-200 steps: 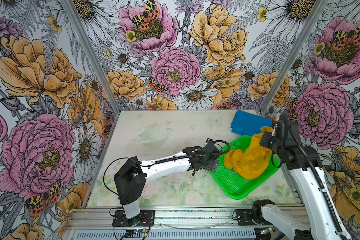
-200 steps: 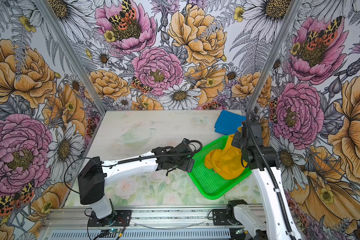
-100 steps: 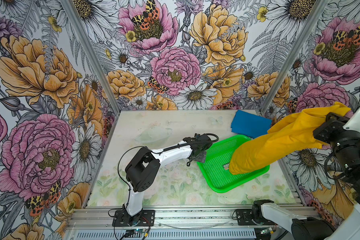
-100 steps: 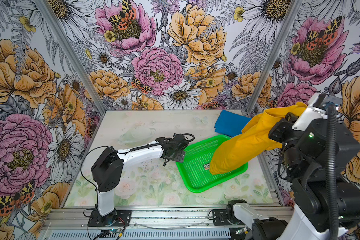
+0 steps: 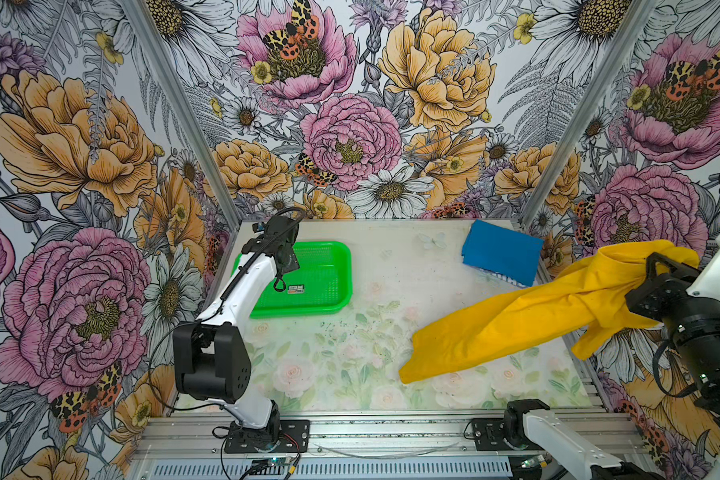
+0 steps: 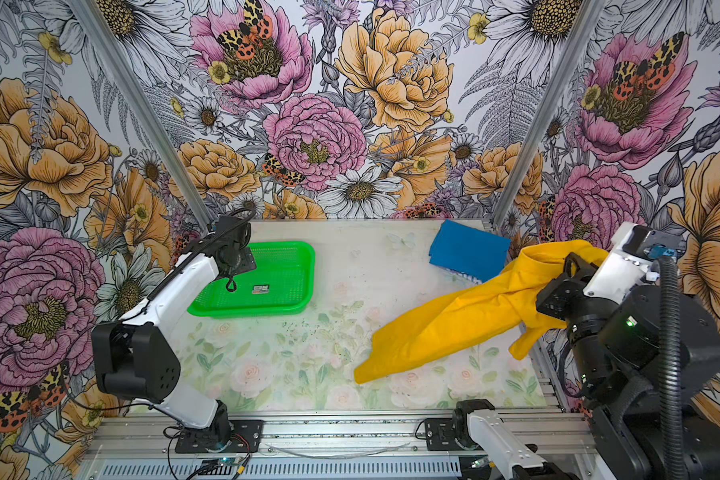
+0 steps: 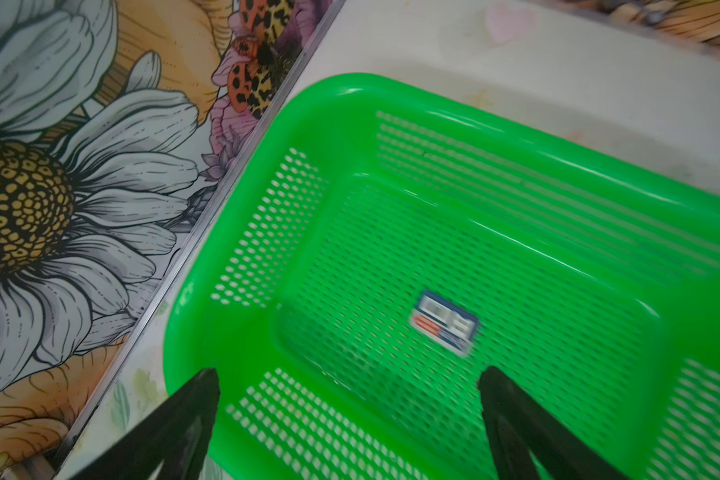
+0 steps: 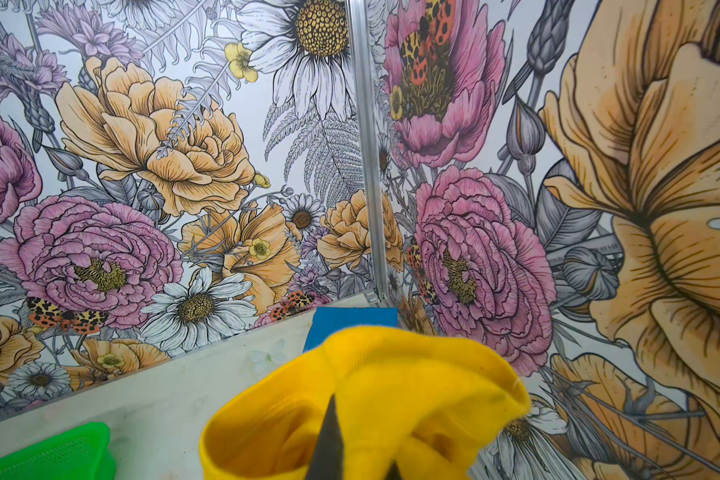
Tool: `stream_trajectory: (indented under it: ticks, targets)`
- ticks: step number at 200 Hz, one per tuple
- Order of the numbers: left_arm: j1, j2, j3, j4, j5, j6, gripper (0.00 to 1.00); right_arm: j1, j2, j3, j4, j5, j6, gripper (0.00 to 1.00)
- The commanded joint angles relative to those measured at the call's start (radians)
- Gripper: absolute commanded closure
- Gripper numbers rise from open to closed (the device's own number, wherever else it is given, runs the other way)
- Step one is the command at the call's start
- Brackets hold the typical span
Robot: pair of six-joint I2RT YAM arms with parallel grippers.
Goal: Fold and stack the t-shirts
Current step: 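Drag basket aside with left gripper while right lays shirt down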
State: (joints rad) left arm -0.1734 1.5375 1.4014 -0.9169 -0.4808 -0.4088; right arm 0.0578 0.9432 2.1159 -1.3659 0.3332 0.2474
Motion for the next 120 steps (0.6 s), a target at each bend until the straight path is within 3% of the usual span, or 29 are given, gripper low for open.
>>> stream_trajectory:
  ticks: [1,50,84,102,120]
  targets:
    - [-0.054,-0.053,-0.016,-0.022,0.159,0.06,0.01,-0.006,-0.018,-0.119,0.095,-0.083,0.029,1.0]
    - [-0.215,-0.222,-0.245,-0.042,0.17,-0.117,0.01,-0.007,-0.112,-0.436,0.262,-0.392,0.065,1.0]
    - [-0.491,-0.345,-0.366,-0.008,0.139,-0.205,0.01,-0.003,-0.16,-0.648,0.406,-0.711,0.08,1.0]
    - [-0.613,-0.422,-0.395,0.038,0.124,-0.216,0.01,0.016,-0.18,-0.788,0.639,-0.91,0.21,1.0]
    - [-0.603,-0.516,-0.404,0.036,0.123,-0.239,0.01,0.077,-0.164,-0.887,1.019,-1.024,0.409,1.0]
